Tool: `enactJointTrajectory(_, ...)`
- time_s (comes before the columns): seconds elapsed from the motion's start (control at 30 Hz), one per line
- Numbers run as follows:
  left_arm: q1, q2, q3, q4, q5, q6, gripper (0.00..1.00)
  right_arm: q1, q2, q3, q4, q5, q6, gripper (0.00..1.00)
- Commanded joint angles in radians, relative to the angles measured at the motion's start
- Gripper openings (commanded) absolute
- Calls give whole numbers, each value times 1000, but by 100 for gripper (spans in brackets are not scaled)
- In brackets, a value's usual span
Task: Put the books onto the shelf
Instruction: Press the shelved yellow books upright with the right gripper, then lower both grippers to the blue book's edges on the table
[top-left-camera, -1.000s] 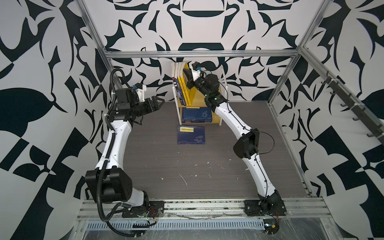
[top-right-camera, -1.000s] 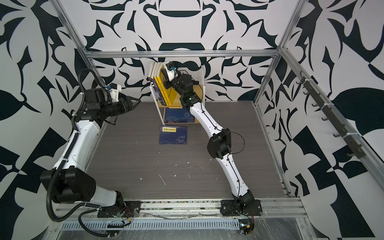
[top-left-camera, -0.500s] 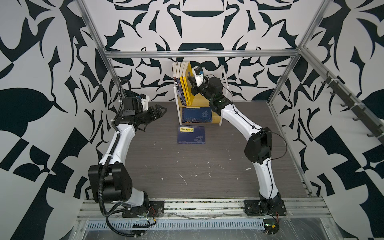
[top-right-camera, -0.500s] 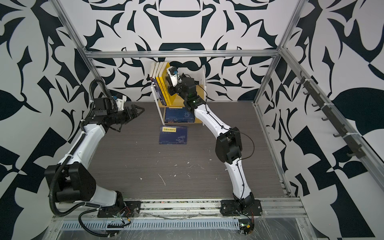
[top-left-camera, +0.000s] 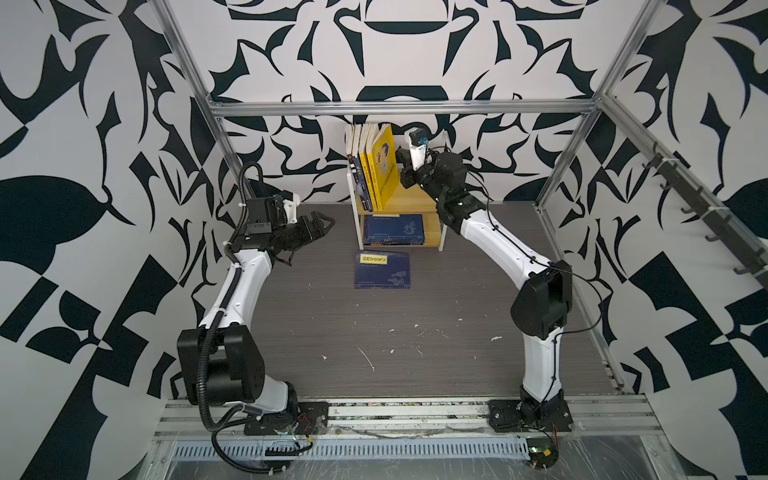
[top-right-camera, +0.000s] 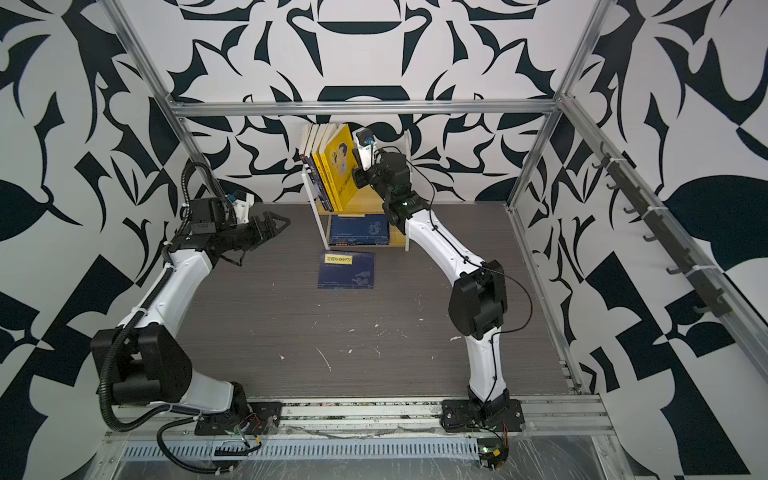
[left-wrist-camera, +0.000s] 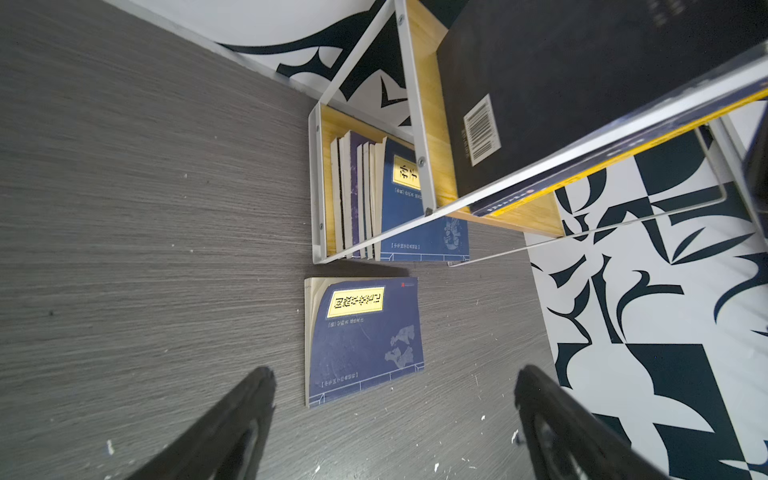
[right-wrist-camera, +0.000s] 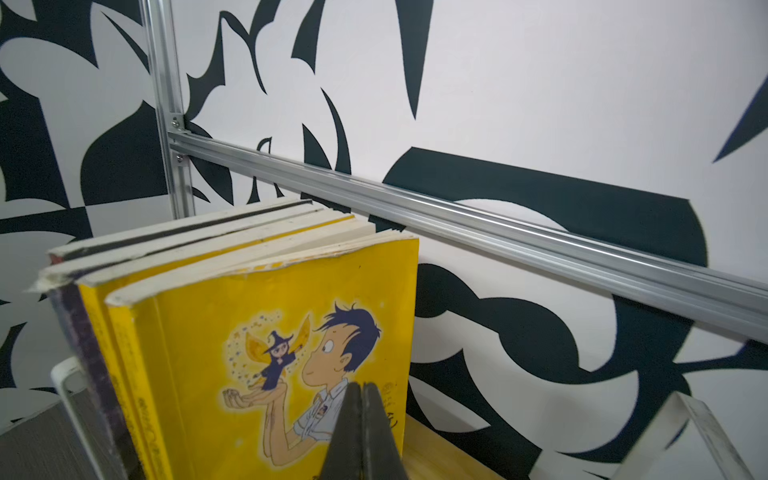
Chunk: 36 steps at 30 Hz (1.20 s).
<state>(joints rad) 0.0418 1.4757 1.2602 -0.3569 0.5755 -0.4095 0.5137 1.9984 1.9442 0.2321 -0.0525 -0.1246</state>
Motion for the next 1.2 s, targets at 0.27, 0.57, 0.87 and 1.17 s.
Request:
enactJointTrajectory(0.27,3,34,-74,51,-5,-28,97,8,-282,-271,-83,107,92,10)
enactJointTrajectory(0.57,-30,108,-166,126,-26,-106,98,96,-535,-641,-171,156,258,31)
enactJointTrajectory(0.87,-96,259,-187,189,-36,-199,96,181,-601,-939,-160,209,470,46)
enactJointTrajectory(1.17,-142,382,-169,219,-13,-226,90,187,-458,-1083,8,216,589,46)
